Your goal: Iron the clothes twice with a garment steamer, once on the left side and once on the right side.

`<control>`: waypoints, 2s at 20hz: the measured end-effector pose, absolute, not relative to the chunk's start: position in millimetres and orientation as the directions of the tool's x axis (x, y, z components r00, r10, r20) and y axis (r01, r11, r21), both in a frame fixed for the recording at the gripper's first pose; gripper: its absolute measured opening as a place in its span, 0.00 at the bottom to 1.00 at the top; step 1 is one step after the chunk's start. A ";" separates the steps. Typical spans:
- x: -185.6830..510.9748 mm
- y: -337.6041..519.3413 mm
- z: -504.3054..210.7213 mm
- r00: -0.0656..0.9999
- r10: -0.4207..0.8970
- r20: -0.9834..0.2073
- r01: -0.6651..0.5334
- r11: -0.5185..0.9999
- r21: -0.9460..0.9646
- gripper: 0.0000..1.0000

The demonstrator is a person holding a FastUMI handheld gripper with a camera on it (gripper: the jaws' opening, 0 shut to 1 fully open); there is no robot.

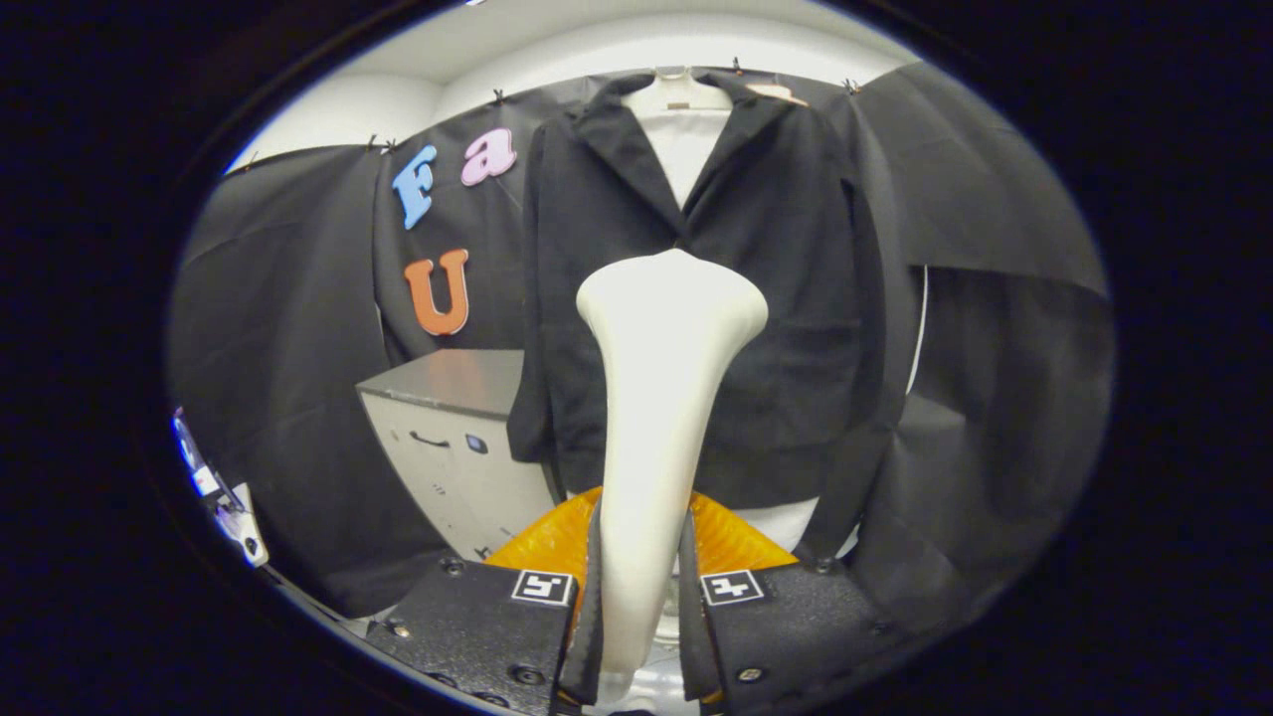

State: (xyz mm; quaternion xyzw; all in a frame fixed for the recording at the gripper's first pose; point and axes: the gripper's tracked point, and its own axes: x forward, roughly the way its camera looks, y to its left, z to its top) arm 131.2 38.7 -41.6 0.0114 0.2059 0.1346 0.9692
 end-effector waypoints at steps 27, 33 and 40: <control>319.9 -20.9 141.0 0.975 0.193 -0.109 -0.193 0.981 0.014 0.34; 285.6 -20.0 72.2 0.952 0.220 -0.215 -0.220 0.975 0.025 0.34; 264.3 -17.2 10.6 0.926 0.220 -0.307 -0.216 0.975 0.049 0.34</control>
